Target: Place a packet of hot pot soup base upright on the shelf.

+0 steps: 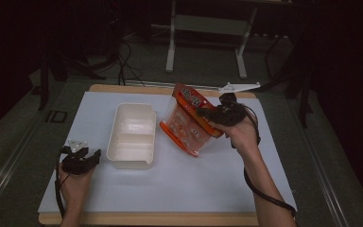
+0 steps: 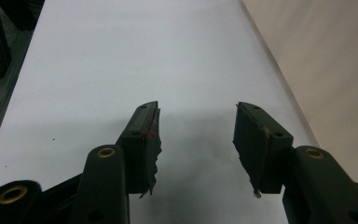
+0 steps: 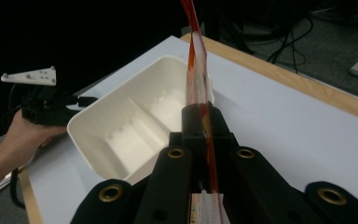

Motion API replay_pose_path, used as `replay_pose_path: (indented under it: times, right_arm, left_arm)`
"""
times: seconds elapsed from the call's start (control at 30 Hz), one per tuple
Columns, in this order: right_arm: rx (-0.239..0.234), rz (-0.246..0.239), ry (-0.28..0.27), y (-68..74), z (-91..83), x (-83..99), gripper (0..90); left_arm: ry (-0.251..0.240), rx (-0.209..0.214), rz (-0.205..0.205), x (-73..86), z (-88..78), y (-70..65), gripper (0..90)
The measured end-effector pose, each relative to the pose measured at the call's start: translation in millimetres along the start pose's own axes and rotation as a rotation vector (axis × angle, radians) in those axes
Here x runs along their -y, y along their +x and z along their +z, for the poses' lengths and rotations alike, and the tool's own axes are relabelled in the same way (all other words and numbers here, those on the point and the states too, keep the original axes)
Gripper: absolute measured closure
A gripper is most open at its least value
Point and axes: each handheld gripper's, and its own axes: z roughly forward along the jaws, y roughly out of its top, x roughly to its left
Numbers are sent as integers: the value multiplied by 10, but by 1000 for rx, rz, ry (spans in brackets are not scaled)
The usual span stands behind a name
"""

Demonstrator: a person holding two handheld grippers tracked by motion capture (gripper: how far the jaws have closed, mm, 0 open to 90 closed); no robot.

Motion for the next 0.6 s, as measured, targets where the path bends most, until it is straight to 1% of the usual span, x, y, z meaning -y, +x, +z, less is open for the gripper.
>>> replay_pose_path:
  times: [0.07, 0.2, 0.3, 0.5, 0.6]
  right_arm:
    - [6, -8, -6, 17, 14, -33, 900]
    - [9, -10, -13, 26, 23, -52, 900]
    - [9, -1, -30, 26, 37, -93, 900]
    - [19, -17, -43, 54, 67, -158, 900]
    - [15, -13, -49, 52, 80, -177, 900]
  left_arm:
    - [0, -1, 0, 1, -1, 1, 508]
    - [-1, 0, -2, 1, -5, 6, 508]
    - [-1, -1, -3, 1, -6, 8, 505]
    - [-2, 0, -2, 1, -4, 5, 505]
    - [-2, 1, -1, 0, -3, 1, 504]
